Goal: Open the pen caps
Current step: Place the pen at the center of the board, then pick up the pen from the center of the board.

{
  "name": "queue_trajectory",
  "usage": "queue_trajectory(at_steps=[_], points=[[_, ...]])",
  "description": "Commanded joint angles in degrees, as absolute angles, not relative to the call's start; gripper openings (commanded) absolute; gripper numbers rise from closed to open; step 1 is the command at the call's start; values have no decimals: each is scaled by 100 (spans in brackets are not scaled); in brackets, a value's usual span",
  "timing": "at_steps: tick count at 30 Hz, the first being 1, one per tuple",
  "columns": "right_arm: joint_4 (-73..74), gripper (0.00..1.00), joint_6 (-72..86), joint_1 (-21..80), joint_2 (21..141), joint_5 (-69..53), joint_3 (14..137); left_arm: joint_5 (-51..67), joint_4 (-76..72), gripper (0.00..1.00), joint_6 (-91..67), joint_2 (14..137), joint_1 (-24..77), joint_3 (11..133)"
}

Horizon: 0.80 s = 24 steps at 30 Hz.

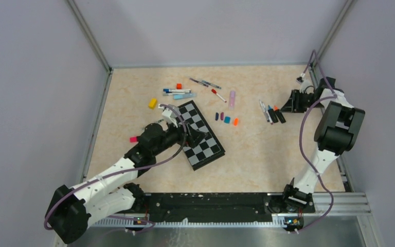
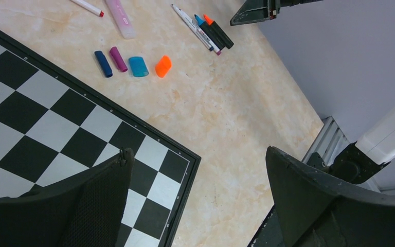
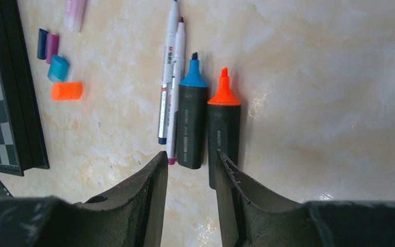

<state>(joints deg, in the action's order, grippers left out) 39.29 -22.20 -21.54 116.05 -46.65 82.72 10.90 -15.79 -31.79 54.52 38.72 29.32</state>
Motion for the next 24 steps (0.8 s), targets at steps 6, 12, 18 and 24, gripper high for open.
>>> queue_trajectory(at_steps=[6,12,18,24], points=[[3926,38,-2790,-1752,10415,-4948,7987,906,-2302,99,-3813,5229,3845,2601],[3577,39,-2778,-849,10057,-4660,7818,787,-2112,99,-3868,5171,3834,2622],[3268,42,-2391,231,10248,-4081,8104,585,-1768,99,-3897,5051,3836,2706],[2383,65,-1105,1104,10605,-2466,8357,399,-1655,99,-4020,5025,3832,2706]])
